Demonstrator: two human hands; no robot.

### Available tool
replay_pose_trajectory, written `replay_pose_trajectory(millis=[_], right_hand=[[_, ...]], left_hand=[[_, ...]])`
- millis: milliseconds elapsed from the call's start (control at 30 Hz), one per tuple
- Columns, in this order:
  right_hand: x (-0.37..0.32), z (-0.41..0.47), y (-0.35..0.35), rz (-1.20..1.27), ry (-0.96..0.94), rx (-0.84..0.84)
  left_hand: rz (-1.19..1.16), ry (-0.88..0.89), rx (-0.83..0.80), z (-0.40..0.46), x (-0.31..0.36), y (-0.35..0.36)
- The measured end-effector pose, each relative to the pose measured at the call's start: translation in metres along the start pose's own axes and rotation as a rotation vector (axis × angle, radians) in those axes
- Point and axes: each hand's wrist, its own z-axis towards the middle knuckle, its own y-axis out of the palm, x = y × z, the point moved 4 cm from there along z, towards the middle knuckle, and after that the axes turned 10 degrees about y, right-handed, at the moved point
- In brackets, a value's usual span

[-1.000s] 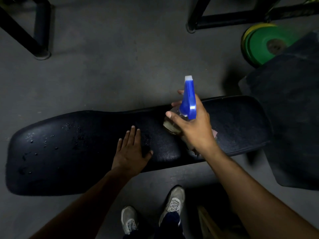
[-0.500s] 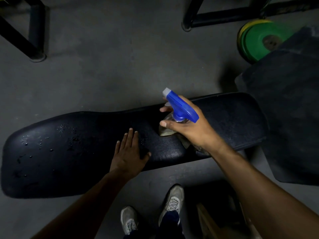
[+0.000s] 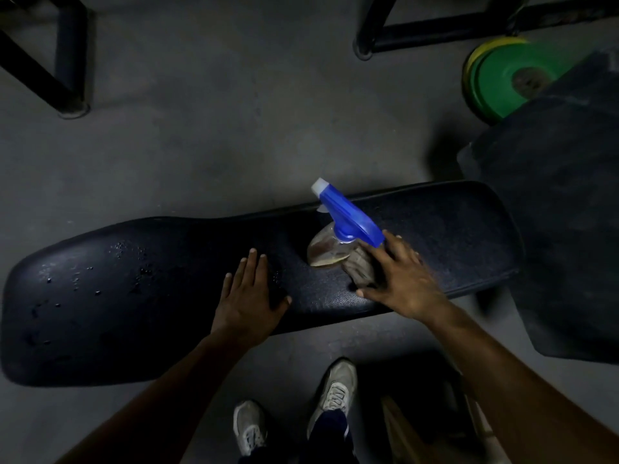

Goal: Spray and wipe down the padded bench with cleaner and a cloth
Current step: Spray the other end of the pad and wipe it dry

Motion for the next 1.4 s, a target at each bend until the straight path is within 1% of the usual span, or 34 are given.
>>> replay_pose_trajectory(millis=[67, 167, 233, 300, 400, 500, 600, 767, 867, 1000, 1067, 1167, 1233, 1267, 1300, 1400], right_hand=[[0.003, 0.001, 0.013, -0.091, 0.032, 0.027], [0.001, -0.009, 0.02, -0.091, 0.072, 0.193], [0.001, -0.02, 0.027, -0.083, 0.102, 0.254], [0.002, -0.031, 0.037, -0.087, 0.129, 0.274], [0.004, -0.051, 0.054, -0.058, 0.18, 0.244], [-0.009, -0.071, 0.07, -0.028, 0.143, 0.228], [-0.044, -0.078, 0.086, -0.018, 0.132, 0.149], [-0.129, -0.077, 0.108, -0.111, -0.034, 0.129], [-0.167, -0.06, 0.117, -0.138, -0.066, 0.176], [-0.206, -0.022, 0.115, -0.056, 0.0, 0.291], [-0.228, -0.013, 0.119, -0.019, 0.014, 0.291], [-0.253, -0.03, 0.142, -0.048, -0.082, 0.277], [-0.248, -0.054, 0.159, -0.089, -0.116, 0.252], [-0.239, -0.066, 0.163, -0.099, -0.103, 0.246], [-0.227, -0.076, 0.165, -0.095, -0.068, 0.25], [-0.188, -0.089, 0.155, -0.036, 0.125, 0.267]], left_hand=[[-0.007, -0.003, 0.011, -0.001, -0.002, 0.001], [-0.012, 0.0, 0.012, -0.001, -0.004, 0.005], [-0.011, -0.001, 0.023, -0.001, -0.007, 0.007], [-0.02, -0.004, 0.044, -0.001, -0.011, 0.008], [-0.027, 0.005, 0.047, -0.007, -0.018, 0.012], [-0.011, 0.031, 0.032, -0.017, -0.03, 0.012], [-0.016, 0.037, 0.035, -0.024, -0.05, 0.005], [0.021, 0.044, 0.033, -0.047, -0.094, -0.008], [0.009, 0.029, 0.02, -0.057, -0.122, -0.016], [0.044, 0.069, 0.044, -0.063, -0.157, -0.025], [0.058, 0.065, 0.039, -0.062, -0.171, -0.026], [0.045, 0.074, 0.016, -0.061, -0.187, -0.026], [0.041, 0.092, 0.005, -0.06, -0.193, -0.026], [0.04, 0.1, 0.003, -0.06, -0.196, -0.027], [0.038, 0.108, 0.005, -0.059, -0.197, -0.028], [0.043, 0.124, 0.018, -0.054, -0.2, -0.03]])
